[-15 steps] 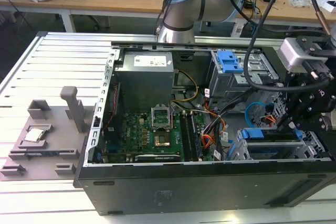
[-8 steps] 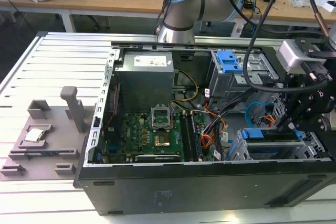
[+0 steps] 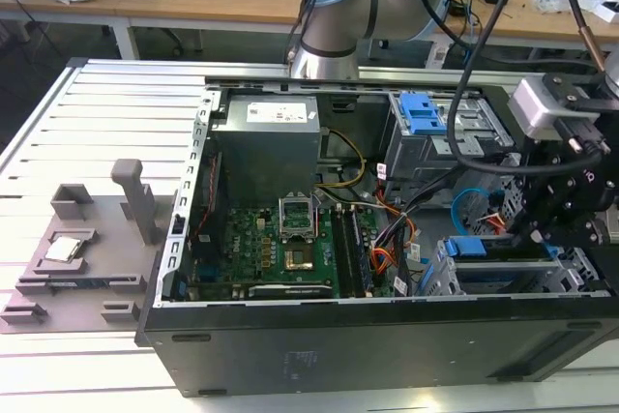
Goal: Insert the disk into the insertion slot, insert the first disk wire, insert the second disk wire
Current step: 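Insert the first disk wire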
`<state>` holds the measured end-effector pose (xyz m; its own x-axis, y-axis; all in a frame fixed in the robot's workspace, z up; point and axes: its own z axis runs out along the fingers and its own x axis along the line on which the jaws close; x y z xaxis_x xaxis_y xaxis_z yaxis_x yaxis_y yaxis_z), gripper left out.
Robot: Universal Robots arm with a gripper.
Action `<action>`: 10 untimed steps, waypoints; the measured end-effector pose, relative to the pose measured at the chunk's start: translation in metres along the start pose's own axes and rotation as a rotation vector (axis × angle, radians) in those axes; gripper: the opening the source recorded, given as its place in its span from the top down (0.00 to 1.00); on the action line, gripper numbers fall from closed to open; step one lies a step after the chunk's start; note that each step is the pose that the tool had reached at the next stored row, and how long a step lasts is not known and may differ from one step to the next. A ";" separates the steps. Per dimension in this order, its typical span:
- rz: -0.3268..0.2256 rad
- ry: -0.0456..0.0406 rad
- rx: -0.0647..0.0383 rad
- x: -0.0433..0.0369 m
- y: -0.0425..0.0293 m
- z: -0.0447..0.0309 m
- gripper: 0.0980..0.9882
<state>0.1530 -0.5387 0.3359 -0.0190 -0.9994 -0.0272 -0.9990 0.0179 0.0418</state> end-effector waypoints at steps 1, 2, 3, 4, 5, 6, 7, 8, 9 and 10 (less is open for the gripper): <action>0.000 0.0003 0.000 -0.0002 0.0002 -0.0057 0.85; 0.000 0.0001 0.000 -0.0004 0.0006 -0.0138 0.85; 0.000 0.0002 0.000 -0.0006 0.0008 -0.0186 0.85; 0.000 0.0001 0.000 -0.0009 0.0009 -0.0221 0.85; 0.000 0.0001 0.000 -0.0014 0.0011 -0.0257 0.85; 0.000 0.0000 0.000 -0.0017 0.0012 -0.0288 0.86; 0.000 0.0003 0.000 -0.0022 0.0015 -0.0357 0.99; 0.000 0.0001 0.000 -0.0025 0.0018 -0.0417 0.99; 0.000 0.0002 0.000 -0.0027 0.0019 -0.0453 0.99; 0.000 0.0002 0.000 -0.0027 0.0021 -0.0484 0.99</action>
<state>0.1530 -0.5373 0.3845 -0.0190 -0.9995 -0.0270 -0.9990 0.0179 0.0418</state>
